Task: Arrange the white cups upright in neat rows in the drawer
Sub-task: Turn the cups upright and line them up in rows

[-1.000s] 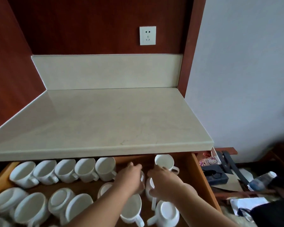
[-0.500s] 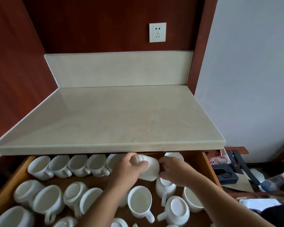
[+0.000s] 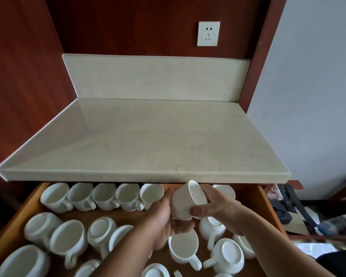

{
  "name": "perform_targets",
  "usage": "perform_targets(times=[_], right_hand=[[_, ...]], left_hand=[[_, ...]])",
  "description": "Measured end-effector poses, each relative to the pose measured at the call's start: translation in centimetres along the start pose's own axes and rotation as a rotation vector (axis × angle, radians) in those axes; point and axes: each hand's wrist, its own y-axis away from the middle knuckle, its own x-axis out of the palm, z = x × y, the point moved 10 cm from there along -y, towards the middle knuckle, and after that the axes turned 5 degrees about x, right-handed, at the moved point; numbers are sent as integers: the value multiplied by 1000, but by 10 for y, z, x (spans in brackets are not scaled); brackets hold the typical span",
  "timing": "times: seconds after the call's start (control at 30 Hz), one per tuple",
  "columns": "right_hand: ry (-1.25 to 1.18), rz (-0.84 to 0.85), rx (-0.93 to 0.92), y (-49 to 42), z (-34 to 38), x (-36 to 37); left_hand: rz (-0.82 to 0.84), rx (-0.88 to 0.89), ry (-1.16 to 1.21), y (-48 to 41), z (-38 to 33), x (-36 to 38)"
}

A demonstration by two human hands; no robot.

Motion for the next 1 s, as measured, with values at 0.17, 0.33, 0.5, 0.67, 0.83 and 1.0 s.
perform_targets(times=[0.17,0.33,0.5,0.67,0.83,1.0], right_hand=[[206,-331,146,-9,-27,-20],[494,-454,233,-12,-26,-14],[600,-497,317,-33,-35,-3],[618,-452,408,-62,-50,9],[622,-431,423,-82,-56,13],[642,-396,393,-98,-51,13]], left_hand=[[-208,634,-787,1,-76,-46],[-126,897,-1379,-12,-89,-53],[27,968,-1729,-24,-80,-40],[48,863,-1902,-41,-73,-43],[59,866,-1923,-46,-69,-49],[27,898,-1912,-45,-71,-50]])
